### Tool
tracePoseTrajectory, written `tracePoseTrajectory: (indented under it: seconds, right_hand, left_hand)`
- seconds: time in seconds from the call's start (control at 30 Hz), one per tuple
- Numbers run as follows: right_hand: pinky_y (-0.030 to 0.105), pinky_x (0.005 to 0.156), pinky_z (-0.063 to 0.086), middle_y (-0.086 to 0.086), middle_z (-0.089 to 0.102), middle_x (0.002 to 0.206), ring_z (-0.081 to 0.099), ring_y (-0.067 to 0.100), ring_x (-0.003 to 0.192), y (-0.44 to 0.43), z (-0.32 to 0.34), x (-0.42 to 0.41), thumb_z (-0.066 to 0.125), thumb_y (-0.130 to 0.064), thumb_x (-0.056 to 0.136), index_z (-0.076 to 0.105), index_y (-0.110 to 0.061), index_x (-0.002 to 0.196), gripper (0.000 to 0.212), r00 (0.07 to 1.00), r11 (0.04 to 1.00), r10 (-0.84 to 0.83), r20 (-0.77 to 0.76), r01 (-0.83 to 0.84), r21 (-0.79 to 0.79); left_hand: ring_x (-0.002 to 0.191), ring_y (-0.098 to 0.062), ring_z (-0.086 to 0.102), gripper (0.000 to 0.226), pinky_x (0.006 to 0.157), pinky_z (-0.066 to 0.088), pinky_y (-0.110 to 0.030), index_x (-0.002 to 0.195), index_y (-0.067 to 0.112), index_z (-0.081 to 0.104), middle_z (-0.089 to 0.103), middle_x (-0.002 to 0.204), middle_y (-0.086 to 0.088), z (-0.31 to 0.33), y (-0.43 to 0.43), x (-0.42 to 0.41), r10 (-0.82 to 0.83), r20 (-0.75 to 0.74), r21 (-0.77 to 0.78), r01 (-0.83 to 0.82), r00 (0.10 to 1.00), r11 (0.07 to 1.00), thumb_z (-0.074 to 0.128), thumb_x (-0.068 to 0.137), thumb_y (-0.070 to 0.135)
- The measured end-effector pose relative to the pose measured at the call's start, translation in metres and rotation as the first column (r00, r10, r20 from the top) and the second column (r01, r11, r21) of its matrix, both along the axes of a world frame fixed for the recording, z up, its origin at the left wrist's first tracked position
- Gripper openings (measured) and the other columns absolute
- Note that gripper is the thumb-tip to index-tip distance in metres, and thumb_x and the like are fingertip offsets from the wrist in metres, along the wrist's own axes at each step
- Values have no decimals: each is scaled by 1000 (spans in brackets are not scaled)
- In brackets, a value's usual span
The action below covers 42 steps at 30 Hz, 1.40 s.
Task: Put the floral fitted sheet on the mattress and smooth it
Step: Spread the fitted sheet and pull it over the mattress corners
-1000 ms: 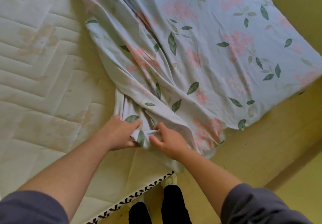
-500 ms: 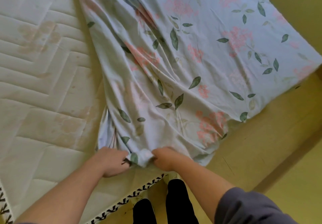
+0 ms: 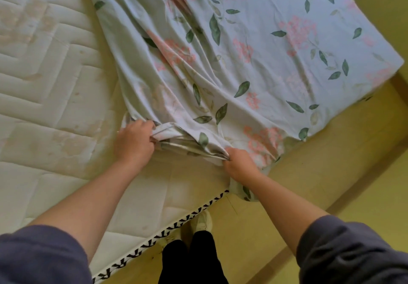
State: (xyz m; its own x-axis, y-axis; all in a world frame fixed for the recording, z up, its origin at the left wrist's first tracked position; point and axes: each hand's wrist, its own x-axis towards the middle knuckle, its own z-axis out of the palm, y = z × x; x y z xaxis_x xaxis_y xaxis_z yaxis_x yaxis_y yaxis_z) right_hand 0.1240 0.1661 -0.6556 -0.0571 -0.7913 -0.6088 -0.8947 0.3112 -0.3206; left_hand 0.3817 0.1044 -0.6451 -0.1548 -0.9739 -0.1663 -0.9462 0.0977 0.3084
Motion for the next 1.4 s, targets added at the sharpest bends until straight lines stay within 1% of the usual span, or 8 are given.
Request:
tracePoseTrajectory:
  seconds: [0.1, 0.33, 0.5, 0.63, 0.8, 0.93, 1.13, 1.4]
  right_hand:
    - [31, 65, 46, 4, 59, 89, 56, 24, 79, 1, -7, -13, 45, -7, 86, 60, -16, 94, 20, 988, 1000, 7, -155, -12, -28]
    - [32, 71, 46, 7, 64, 99, 59, 26, 87, 61, -15, 30, 48, -34, 93, 58, -14, 103, 24, 887, 785, 403, 225, -461, 414]
    - [32, 70, 45, -2, 58, 104, 56, 21, 89, 40, -10, 9, 57, -57, 82, 50, -26, 120, 49, 887, 857, 425, 181, -459, 234]
    - [32, 65, 44, 6, 60, 93, 58, 25, 80, 20, -10, 14, 53, -26, 90, 55, -14, 93, 13, 856, 840, 517, -14, -504, 202]
    - [29, 69, 40, 7, 62, 95, 57, 25, 86, 24, -10, 48, 52, -16, 86, 58, -13, 96, 12, 936, 975, 165, 312, -202, 89]
    - [32, 77, 50, 2, 65, 103, 61, 22, 91, 45, -11, 64, 65, -46, 83, 59, -21, 113, 40, 901, 889, 370, 228, -415, 194]
    - [33, 69, 47, 4, 57, 99, 58, 27, 86, 57, -10, 70, 50, -14, 86, 58, -11, 100, 16, 969, 970, 243, -44, -241, 42]
    - [31, 64, 38, 3, 55, 84, 49, 22, 73, 107, -11, 106, 49, -18, 93, 58, -12, 98, 11, 906, 870, 422, -37, -394, 296]
  left_hand:
    - [90, -40, 61, 24, 67, 43, -37, 107, 16, 56, 65, 99, -22, -3, 3, -11, -65, -103, 235, 88, 992, 968, 52, 83, 12]
    - [90, -19, 57, 44, 73, 43, -30, 104, 23, 57, 63, 108, -4, -11, 87, 45, -595, 126, 826, 248, 794, 506, 29, 86, 52]
    - [80, -11, 54, 57, 63, 38, -28, 96, 34, 42, 59, 97, 13, 3, 63, 49, -628, 140, 660, 401, 766, 635, 42, 67, 83]
    - [97, -25, 58, 13, 71, 42, -30, 96, 22, 53, 53, 96, 4, 7, 46, 40, -503, 207, 430, 383, 840, 817, 57, 86, 29]
    - [88, -38, 60, 17, 62, 41, -37, 85, 23, 36, 64, 97, -18, 4, 42, 42, -87, -7, 320, 85, 996, 943, 52, 86, 16]
    - [87, -24, 64, 38, 57, 38, -30, 91, 35, 36, 64, 94, 8, 7, 49, 56, -420, 101, 340, 366, 902, 866, 57, 75, 61]
    - [92, -31, 60, 15, 60, 37, -34, 98, 19, 54, 55, 102, -6, 10, 51, 76, -531, 314, 221, 483, 787, 847, 51, 84, 12]
    - [92, -19, 62, 24, 70, 45, -31, 107, 22, 54, 62, 104, -1, 14, 82, 88, -849, 245, 724, 495, 468, 481, 49, 87, 11]
